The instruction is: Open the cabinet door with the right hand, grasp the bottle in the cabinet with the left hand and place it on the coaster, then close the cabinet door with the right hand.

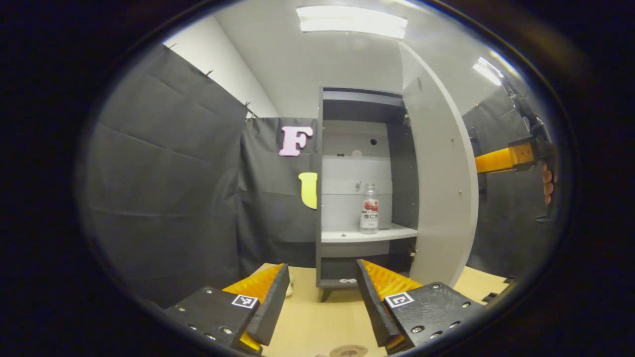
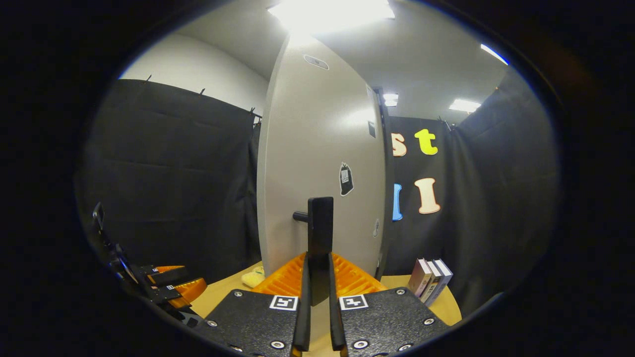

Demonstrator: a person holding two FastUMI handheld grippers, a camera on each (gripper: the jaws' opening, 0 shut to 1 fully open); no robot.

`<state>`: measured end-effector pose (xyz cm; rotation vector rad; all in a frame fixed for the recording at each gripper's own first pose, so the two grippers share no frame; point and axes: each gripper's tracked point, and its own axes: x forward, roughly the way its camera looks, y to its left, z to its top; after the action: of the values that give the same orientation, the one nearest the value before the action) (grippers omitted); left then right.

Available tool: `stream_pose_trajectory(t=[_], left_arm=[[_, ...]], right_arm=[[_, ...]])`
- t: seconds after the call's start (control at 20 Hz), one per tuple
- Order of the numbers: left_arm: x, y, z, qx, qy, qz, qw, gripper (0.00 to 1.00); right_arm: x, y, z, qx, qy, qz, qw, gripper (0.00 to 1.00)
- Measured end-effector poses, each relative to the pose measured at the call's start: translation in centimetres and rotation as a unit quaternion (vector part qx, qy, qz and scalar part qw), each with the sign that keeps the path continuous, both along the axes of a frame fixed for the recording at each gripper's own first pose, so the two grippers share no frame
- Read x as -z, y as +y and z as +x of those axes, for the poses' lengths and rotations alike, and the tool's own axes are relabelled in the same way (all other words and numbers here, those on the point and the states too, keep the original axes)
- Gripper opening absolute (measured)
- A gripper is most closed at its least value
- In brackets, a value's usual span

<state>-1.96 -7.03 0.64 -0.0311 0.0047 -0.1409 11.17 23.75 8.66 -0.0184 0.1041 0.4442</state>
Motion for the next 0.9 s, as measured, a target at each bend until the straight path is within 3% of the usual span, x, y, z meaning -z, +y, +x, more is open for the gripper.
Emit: stream_pose_trajectory(t=[0.25, 0.65, 0.9], left_arm=[[0.2, -3.6, -0.7, 0.018, 0.008, 0.002, 1.0, 0.77], [-1.3, -6.9, -1.6, 0.019, 0.012, -0.001, 1.0, 0.77], [-4.2, -8.9, 0.6, 0.041, 0.019, -0.014, 0.999, 0.77]], right_arm=[[0.1, -2.2, 0.1, 0.029, 0.007, 0.019, 0.999, 0.13], [-0.1, -7.0, 1.4, 0.073, -0.01, 0.004, 0.997, 0.13], [0.3, -8.0, -0.1, 0.04, -0.005, 0.011, 0.999, 0.13]])
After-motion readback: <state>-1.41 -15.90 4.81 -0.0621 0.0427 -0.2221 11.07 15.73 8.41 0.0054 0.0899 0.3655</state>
